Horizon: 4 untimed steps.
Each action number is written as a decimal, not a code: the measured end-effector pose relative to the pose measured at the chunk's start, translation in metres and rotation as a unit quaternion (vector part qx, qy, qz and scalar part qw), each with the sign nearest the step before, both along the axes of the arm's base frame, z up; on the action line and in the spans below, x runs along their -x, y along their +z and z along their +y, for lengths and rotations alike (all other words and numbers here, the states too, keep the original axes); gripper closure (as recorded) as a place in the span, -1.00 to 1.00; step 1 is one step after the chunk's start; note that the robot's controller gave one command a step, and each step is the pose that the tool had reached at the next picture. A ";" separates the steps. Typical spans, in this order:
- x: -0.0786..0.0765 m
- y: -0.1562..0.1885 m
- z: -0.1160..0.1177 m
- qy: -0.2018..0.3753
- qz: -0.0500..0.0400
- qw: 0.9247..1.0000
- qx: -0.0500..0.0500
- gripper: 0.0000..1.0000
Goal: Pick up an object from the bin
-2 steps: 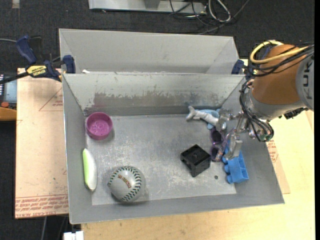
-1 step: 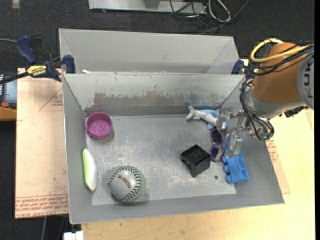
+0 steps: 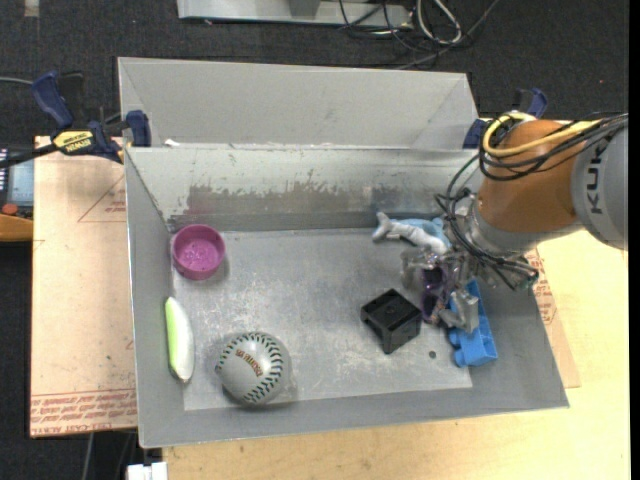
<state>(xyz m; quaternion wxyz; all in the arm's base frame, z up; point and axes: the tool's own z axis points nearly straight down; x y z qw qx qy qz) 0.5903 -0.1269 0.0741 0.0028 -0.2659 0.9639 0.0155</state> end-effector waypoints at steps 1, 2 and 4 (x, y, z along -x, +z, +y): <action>-0.021 0.027 -0.002 -0.008 -0.005 1.000 0.011 -1.00; -0.024 0.031 -0.008 -0.002 -0.001 1.000 -0.001 -1.00; -0.030 0.001 -0.013 0.214 -0.015 0.977 -0.001 1.00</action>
Offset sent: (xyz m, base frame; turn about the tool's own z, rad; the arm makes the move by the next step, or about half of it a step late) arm 0.0231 -0.0115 0.0310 0.0009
